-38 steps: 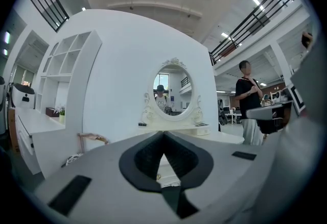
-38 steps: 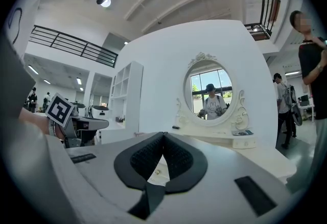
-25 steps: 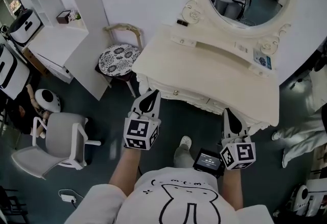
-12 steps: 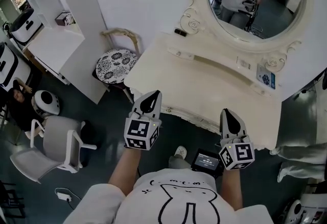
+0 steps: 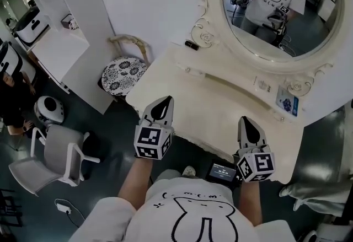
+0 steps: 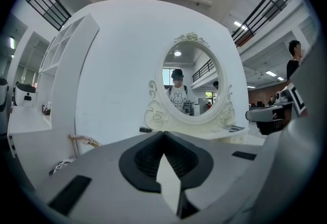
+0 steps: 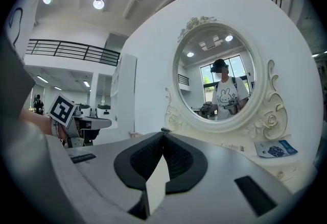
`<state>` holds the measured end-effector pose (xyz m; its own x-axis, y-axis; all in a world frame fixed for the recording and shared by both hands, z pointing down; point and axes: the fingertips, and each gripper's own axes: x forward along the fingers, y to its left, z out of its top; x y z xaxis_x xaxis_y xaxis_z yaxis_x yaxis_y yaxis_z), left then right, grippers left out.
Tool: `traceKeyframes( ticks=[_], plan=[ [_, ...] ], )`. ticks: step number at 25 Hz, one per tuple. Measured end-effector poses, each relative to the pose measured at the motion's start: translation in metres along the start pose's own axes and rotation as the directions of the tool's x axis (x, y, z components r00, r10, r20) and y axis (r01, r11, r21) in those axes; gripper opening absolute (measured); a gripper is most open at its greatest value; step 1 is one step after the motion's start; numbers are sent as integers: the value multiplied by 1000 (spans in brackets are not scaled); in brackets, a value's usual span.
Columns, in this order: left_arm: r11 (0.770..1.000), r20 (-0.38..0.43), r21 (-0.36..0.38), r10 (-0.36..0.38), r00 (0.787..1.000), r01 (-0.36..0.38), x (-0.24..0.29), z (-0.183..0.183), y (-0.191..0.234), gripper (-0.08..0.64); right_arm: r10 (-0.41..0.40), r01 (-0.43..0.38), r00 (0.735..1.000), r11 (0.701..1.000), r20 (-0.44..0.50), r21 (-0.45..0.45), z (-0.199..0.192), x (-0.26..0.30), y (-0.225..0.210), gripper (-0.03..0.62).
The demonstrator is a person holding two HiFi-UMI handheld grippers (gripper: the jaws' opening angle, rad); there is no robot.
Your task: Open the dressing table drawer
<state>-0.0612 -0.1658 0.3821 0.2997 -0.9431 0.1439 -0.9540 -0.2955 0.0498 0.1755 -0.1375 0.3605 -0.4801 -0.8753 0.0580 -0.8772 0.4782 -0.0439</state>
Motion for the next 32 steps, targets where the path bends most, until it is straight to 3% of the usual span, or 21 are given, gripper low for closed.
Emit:
traceKeyframes(
  ticks=[15,32],
  plan=[
    [1000,-33,8,6,999,-5,68,-4,9,22,-45,45,999,998,-9,49,-10,37,-51,12],
    [997,-178,-40,-76,981,70,168,-49,35,112,-103,111,988,991,-114,68,-43,110,-96,12]
  ],
)
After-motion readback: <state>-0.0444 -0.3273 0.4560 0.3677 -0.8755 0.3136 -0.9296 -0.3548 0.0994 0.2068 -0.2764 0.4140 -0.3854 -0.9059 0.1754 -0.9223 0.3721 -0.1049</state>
